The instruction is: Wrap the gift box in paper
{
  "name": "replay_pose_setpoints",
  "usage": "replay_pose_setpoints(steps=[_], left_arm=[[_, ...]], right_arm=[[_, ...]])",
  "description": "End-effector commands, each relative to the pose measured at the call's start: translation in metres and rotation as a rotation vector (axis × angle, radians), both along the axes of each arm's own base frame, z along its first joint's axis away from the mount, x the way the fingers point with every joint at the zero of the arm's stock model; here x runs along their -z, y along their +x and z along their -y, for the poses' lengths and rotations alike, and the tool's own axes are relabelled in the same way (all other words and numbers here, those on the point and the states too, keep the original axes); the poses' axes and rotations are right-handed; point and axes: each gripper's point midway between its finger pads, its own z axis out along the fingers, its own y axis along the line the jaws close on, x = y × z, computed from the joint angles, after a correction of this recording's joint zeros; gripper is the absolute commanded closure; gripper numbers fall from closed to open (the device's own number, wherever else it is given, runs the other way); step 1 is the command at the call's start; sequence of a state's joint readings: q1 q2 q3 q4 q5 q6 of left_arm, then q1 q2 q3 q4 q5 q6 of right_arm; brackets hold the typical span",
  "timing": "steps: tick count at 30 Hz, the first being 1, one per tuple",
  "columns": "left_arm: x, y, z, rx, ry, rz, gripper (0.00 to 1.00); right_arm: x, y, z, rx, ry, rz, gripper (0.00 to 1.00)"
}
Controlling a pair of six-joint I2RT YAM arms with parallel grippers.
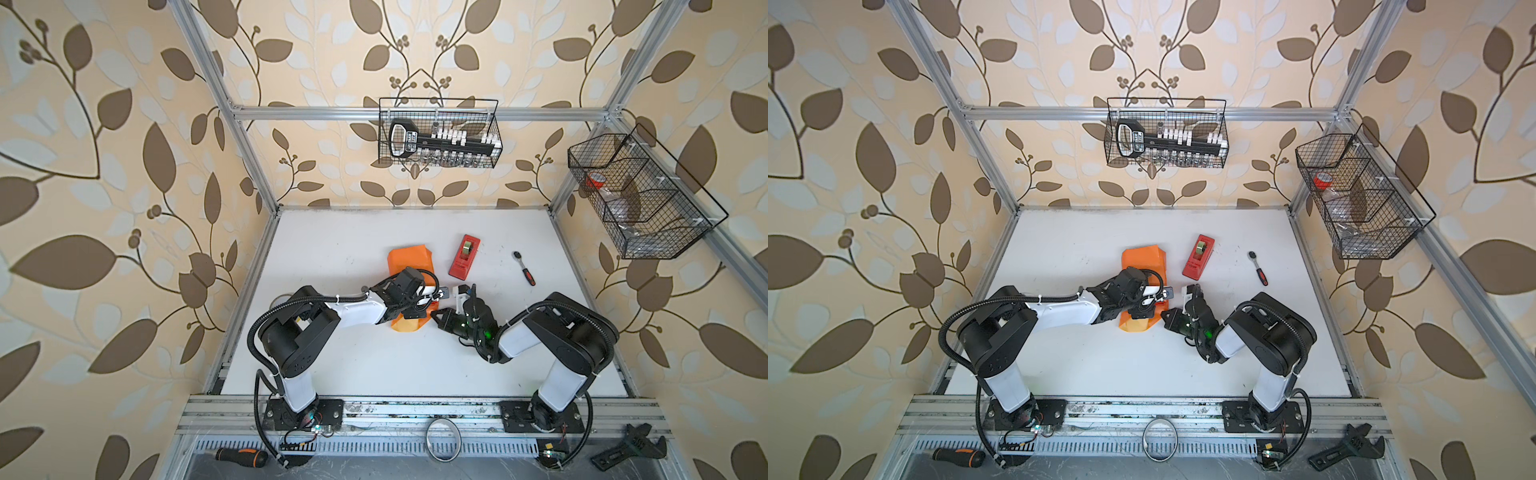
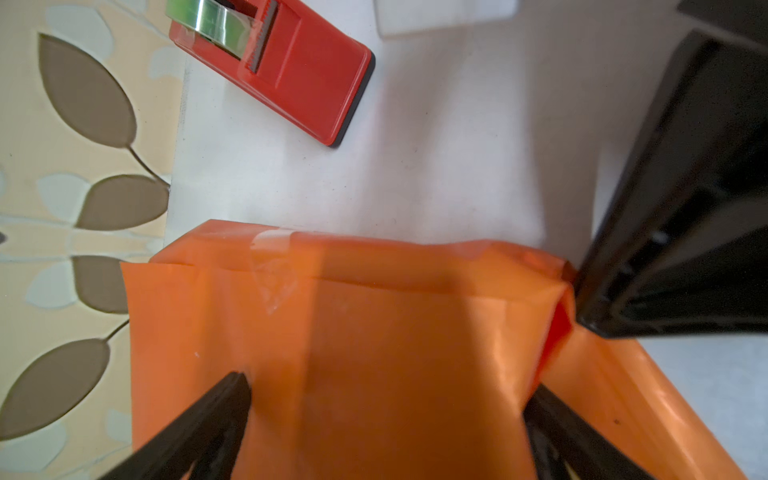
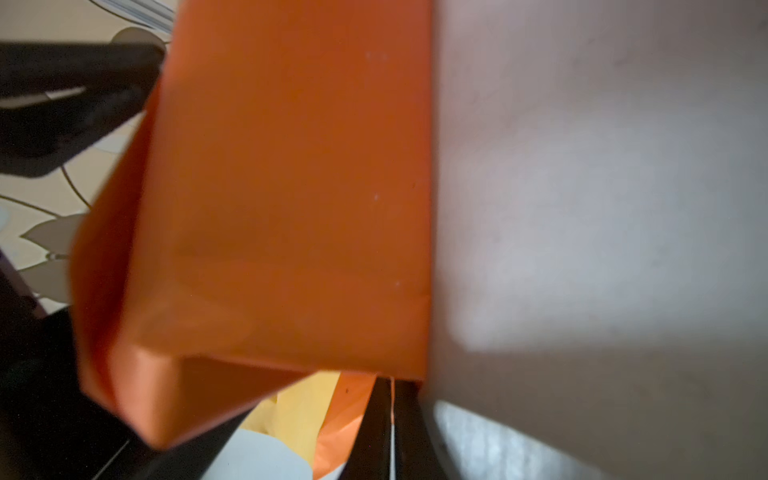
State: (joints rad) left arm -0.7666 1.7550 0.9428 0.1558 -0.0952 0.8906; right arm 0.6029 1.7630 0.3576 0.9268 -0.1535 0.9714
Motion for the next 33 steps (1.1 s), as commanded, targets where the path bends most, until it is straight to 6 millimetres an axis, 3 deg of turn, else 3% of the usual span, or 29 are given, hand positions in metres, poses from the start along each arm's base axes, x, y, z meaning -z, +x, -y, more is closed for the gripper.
replay_pose_setpoints(steps=[1,6,15,26,33], left_arm=[[0.009,-0.006,-0.006,0.017,0.042,-0.008,0.01],[0.011,-0.006,-0.006,0.018,0.048,-0.011,0.01],[0.003,-0.003,0.001,0.005,0.010,-0.025,0.01],[-0.064,-0.025,0.018,0.009,-0.252,-0.097,0.01],[-0.121,-0.045,-0.003,-0.126,-0.541,-0.113,0.01]], right_arm=[[0.005,0.006,0.005,0.009,-0.013,-0.017,0.92],[0.007,0.008,0.007,0.013,-0.017,-0.024,0.92],[0.007,-0.010,0.007,-0.017,0.011,-0.036,0.91],[-0.014,-0.019,0.037,-0.027,-0.071,0.016,0.75],[-0.051,-0.005,0.051,-0.050,-0.244,0.115,0.53]])
